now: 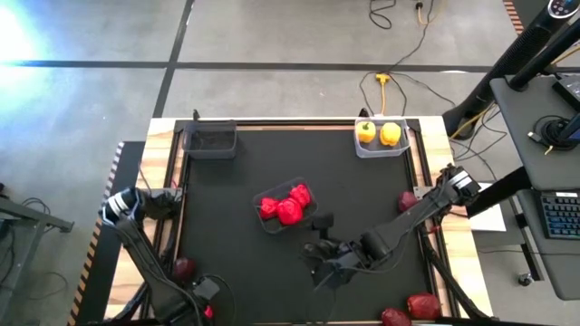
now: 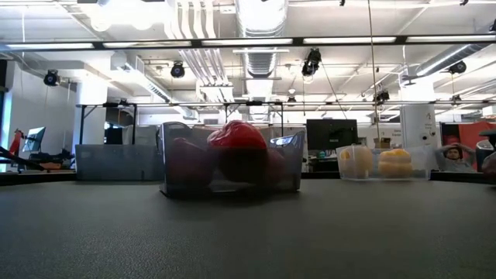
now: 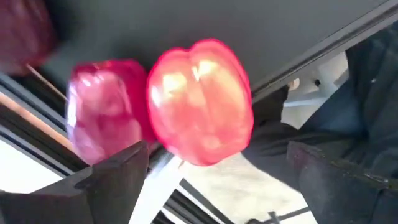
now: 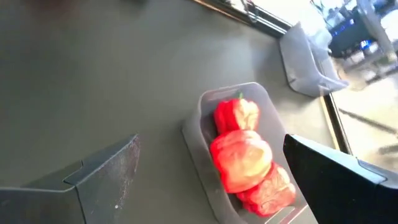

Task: Sort produce into baskets
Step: Put the red bell pepper into the bottom black bin

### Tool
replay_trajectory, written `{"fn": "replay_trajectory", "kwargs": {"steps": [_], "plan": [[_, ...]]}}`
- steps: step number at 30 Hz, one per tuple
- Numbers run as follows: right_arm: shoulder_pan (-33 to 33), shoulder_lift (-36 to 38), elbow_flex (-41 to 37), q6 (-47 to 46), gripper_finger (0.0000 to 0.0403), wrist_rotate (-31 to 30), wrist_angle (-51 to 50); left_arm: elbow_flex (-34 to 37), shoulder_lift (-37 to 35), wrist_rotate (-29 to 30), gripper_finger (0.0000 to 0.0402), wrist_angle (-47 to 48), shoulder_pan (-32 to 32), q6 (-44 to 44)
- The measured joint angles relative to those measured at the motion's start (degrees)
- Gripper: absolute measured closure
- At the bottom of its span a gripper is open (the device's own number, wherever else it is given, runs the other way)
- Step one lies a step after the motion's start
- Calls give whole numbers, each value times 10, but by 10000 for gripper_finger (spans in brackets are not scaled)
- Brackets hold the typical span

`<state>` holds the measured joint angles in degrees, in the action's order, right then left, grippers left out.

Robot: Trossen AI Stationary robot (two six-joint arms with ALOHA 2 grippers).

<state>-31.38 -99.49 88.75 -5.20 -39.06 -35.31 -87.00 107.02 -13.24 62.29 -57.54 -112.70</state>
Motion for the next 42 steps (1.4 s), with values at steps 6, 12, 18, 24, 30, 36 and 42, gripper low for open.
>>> {"fn": "replay_trajectory", "kwargs": {"steps": [6,12,18,24,30,36,42], "plan": [[22,0,0,52,15,0,20,0,20,-13,35,-13,5,-54],[40,0,-1,61,15,4,26,1,42,-31,35,-5,6,-50],[42,0,-2,46,15,14,26,5,67,-54,36,0,8,-23],[39,0,-4,8,15,36,13,6,87,-63,54,2,30,45],[34,0,-6,-60,15,35,-35,4,100,-67,95,25,67,172],[15,0,-9,-148,15,35,-105,8,81,89,109,83,123,299],[-23,0,-9,-229,15,24,-150,9,28,253,109,83,198,436]]}}
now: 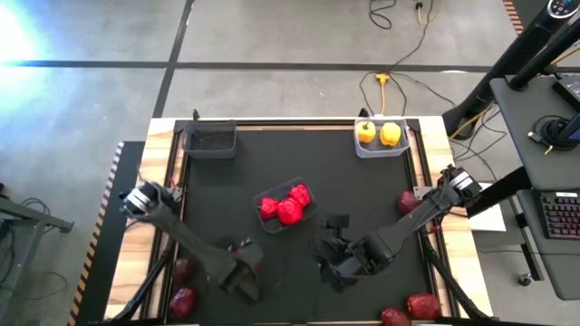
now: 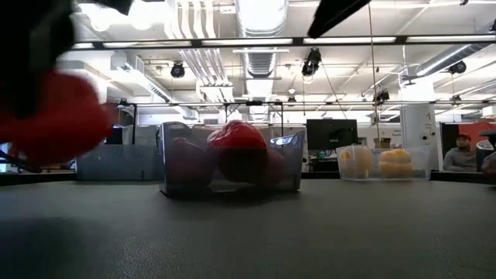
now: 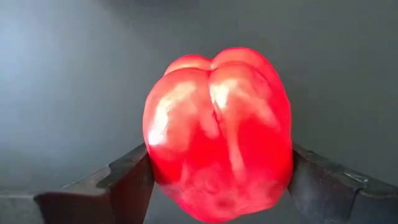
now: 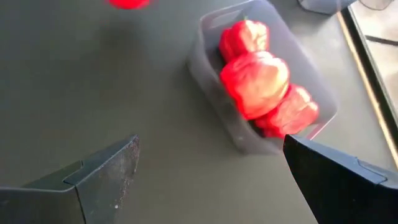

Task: Sort produce into baskets
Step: Put the red bell pepper into the bottom black bin

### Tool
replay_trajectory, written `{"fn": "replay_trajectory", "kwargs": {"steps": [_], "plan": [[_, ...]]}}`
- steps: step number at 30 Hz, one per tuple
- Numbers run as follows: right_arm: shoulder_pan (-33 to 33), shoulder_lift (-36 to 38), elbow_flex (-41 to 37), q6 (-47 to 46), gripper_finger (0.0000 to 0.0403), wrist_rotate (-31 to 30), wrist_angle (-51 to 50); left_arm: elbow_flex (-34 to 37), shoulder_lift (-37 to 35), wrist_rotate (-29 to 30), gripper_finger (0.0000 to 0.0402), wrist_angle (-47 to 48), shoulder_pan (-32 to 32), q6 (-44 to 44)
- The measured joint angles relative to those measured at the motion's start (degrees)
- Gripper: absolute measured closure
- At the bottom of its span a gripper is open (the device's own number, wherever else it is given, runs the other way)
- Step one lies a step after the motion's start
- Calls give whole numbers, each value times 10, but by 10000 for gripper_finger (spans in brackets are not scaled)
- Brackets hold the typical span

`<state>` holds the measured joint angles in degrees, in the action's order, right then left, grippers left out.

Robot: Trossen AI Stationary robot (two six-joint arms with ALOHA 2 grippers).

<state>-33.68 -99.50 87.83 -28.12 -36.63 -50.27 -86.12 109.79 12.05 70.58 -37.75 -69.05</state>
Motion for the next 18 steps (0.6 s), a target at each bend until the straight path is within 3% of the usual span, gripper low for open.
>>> {"fn": "replay_trajectory", "kwargs": {"steps": [3,12,18], "plan": [[-21,0,0,-30,15,-3,-4,0,-22,69,109,0,37,63],[-77,0,0,-102,15,-9,-4,-66,-58,180,109,12,154,260],[-92,0,0,-125,15,-10,-4,-56,-46,190,109,-12,220,327]]}}
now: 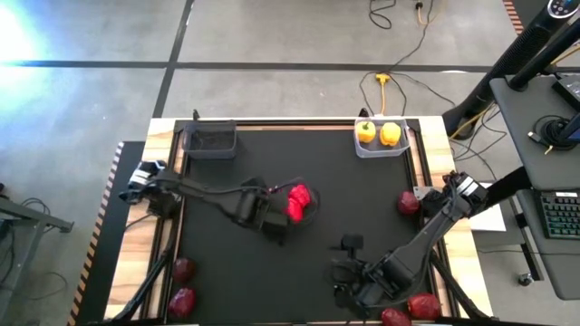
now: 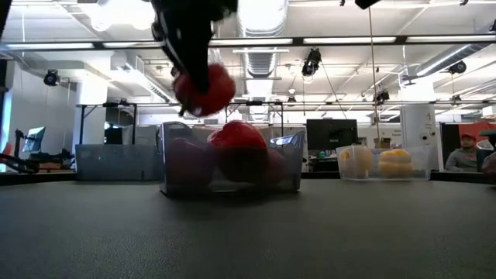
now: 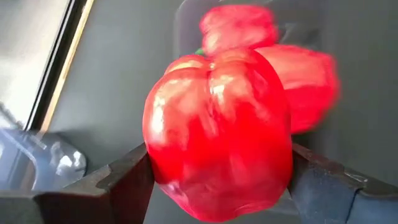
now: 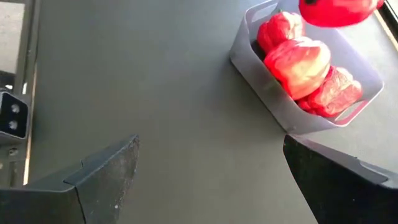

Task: Sort produce into baskets
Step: Put the red bell pepper into the bottom black bin, then put the red apple into the top black bin

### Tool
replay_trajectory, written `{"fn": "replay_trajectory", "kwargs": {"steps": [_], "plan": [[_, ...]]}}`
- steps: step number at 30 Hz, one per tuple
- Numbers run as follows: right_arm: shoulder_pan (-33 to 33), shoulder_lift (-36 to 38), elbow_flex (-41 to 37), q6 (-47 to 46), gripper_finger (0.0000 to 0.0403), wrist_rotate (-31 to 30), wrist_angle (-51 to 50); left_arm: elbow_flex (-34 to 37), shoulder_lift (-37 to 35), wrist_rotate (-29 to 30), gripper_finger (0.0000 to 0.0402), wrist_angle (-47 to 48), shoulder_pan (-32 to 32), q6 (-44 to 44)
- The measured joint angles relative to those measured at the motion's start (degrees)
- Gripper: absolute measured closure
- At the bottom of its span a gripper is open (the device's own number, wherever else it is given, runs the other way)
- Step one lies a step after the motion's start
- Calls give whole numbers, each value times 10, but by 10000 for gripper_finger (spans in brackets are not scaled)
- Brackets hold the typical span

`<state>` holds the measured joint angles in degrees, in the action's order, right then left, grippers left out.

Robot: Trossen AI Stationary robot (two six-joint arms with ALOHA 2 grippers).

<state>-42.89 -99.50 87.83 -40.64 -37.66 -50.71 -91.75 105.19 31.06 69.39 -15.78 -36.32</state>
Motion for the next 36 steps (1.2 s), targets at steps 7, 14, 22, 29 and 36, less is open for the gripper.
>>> {"fn": "replay_trajectory", "kwargs": {"steps": [7,14,22,29,36], "plan": [[-8,0,-3,-3,15,0,0,56,17,-34,73,-48,28,3],[-7,0,-8,11,15,-3,0,54,13,-73,10,-48,24,3],[-4,0,-8,58,15,-32,0,-7,-12,-103,7,-1,-30,-11],[11,0,-8,120,15,-46,1,-33,-17,-181,9,87,-156,-111],[49,0,-8,175,15,-45,23,-30,-11,-244,10,154,-289,-353]]}}
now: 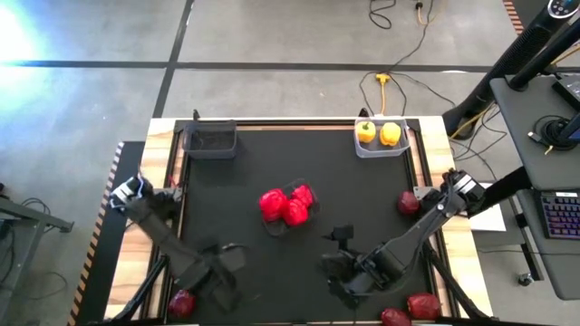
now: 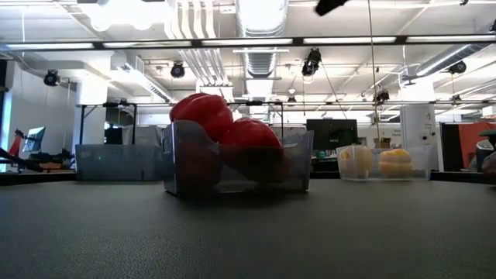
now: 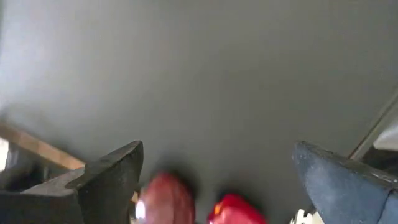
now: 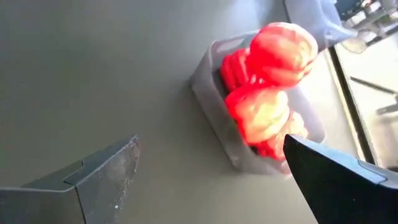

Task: Sort produce into baskets
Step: Put the red apple into the top black bin

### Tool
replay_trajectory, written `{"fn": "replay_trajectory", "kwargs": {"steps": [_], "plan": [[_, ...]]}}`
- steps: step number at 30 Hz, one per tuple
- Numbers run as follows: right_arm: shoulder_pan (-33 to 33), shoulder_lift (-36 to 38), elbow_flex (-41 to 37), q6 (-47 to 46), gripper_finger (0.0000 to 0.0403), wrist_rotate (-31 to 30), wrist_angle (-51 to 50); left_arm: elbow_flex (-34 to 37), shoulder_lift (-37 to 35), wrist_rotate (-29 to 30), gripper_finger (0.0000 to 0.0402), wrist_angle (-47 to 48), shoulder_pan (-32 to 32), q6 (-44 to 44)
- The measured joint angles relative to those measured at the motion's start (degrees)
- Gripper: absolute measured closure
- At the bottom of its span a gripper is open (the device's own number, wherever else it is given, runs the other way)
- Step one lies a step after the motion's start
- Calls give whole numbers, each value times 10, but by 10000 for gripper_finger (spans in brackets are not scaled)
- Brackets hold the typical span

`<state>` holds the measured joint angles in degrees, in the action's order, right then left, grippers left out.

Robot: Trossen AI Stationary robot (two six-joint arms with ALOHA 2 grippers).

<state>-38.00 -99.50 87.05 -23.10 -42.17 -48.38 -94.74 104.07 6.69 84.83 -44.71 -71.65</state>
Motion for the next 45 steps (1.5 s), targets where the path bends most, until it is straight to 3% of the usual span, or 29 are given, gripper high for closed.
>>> {"fn": "replay_trajectory", "kwargs": {"steps": [4,7,14,18,23,30,34,39,45], "plan": [[26,0,0,36,15,3,45,10,0,-11,10,48,-45,-126],[41,0,0,53,15,26,68,41,-1,-63,10,51,-60,-168],[49,0,-3,67,15,48,86,168,-9,-192,10,21,-57,-127],[49,0,-10,66,15,49,85,278,-48,-247,12,-88,-54,-119],[49,0,-27,59,15,50,85,391,-99,-256,27,-237,-54,-186],[49,0,-36,31,15,53,83,472,-112,-263,52,-262,-54,-176],[48,0,-36,12,15,63,83,486,-113,-266,87,-284,-51,-151],[47,0,-36,-8,15,68,84,449,-121,-201,128,-270,-35,-124],[45,-3,-39,-61,15,68,85,329,-133,22,116,-121,43,-2]]}}
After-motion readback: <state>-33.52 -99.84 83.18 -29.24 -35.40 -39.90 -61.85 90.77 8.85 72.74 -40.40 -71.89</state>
